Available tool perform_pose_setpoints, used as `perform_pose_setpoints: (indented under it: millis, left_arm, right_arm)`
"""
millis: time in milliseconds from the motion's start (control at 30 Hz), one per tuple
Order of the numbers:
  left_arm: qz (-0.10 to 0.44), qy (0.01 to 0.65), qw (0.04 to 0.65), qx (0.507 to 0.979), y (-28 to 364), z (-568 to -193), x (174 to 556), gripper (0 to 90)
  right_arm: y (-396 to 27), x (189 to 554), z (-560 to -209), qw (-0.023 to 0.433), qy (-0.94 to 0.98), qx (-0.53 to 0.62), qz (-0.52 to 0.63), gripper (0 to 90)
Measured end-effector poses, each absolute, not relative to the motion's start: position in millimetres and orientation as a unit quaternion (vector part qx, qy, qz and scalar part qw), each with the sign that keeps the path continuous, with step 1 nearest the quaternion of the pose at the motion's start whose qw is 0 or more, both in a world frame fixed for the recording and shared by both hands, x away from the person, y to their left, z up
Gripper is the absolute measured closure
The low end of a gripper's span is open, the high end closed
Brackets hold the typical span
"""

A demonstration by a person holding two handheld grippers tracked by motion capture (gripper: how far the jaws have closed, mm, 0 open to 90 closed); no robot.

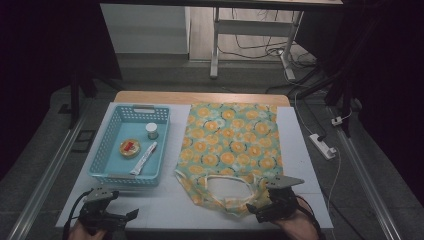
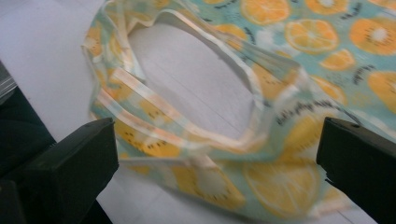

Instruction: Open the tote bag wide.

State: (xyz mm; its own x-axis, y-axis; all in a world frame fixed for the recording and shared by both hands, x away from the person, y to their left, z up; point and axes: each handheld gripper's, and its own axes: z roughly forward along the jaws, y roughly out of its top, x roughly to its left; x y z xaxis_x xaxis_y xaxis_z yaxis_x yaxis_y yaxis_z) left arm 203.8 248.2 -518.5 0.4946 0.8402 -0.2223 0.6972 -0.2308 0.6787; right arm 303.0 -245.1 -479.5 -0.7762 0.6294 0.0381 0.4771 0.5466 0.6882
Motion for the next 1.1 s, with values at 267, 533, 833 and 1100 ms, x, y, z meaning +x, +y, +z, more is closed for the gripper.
perform_pose_setpoints:
  millis: [267, 533, 833, 1100]
  left_arm:
    - [0.094, 0.494, 0.376, 0.779, 248, -519, 204, 1.1]
    - [0.094, 0.493, 0.374, 0.780, 248, -519, 204, 1.3]
    - [0.094, 0.494, 0.374, 0.779, 248, -519, 204, 1.4]
    - [0.093, 0.492, 0.374, 0.780, 248, -519, 205, 1.6]
  right_arm:
    - [-217, 310, -486, 0.092, 0.895, 0.284, 0.332, 0.0]
    - [-199, 312, -495, 0.084, 0.907, 0.261, 0.318, 0.4]
    - [-185, 313, -506, 0.047, 0.924, 0.229, 0.303, 21.0]
    - [-181, 313, -506, 0.031, 0.933, 0.211, 0.291, 50.4]
